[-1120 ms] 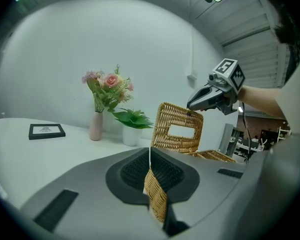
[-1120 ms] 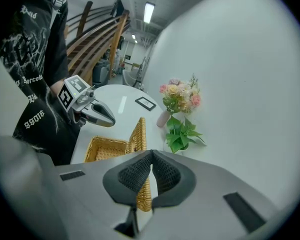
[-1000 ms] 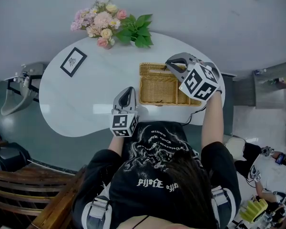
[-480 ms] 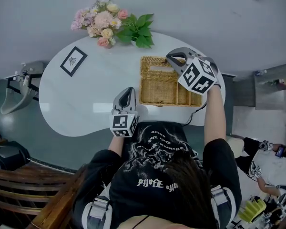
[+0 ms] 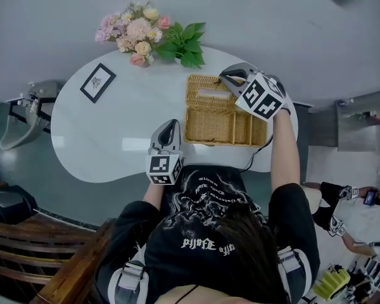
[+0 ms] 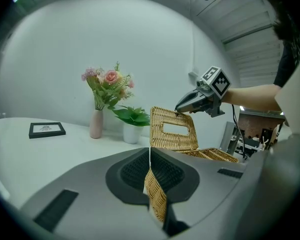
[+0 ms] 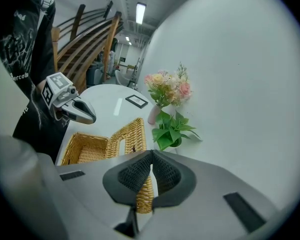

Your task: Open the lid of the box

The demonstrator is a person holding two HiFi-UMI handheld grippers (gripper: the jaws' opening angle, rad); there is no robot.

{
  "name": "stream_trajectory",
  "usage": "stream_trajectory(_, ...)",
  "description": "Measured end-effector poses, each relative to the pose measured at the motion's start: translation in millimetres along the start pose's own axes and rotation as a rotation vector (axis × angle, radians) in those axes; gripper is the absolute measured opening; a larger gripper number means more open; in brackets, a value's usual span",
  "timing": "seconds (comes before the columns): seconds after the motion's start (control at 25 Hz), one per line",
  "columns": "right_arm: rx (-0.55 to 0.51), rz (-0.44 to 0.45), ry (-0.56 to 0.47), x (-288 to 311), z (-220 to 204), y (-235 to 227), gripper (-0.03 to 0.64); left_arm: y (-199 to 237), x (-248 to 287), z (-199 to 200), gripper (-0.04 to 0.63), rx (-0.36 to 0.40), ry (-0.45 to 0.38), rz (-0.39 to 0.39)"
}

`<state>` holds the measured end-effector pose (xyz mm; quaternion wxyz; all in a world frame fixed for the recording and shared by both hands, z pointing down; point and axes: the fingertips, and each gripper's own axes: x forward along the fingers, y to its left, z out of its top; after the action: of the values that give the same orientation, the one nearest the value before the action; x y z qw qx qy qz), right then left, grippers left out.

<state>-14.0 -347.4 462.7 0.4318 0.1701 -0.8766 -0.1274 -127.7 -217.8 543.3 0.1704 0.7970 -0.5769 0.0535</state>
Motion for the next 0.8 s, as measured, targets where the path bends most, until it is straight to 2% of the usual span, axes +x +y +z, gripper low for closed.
stream_trajectory(0.8,0.08,0.098,0.065,51,-32,-23,0.034,14,13,0,0.026,-0.012,0.034,0.039)
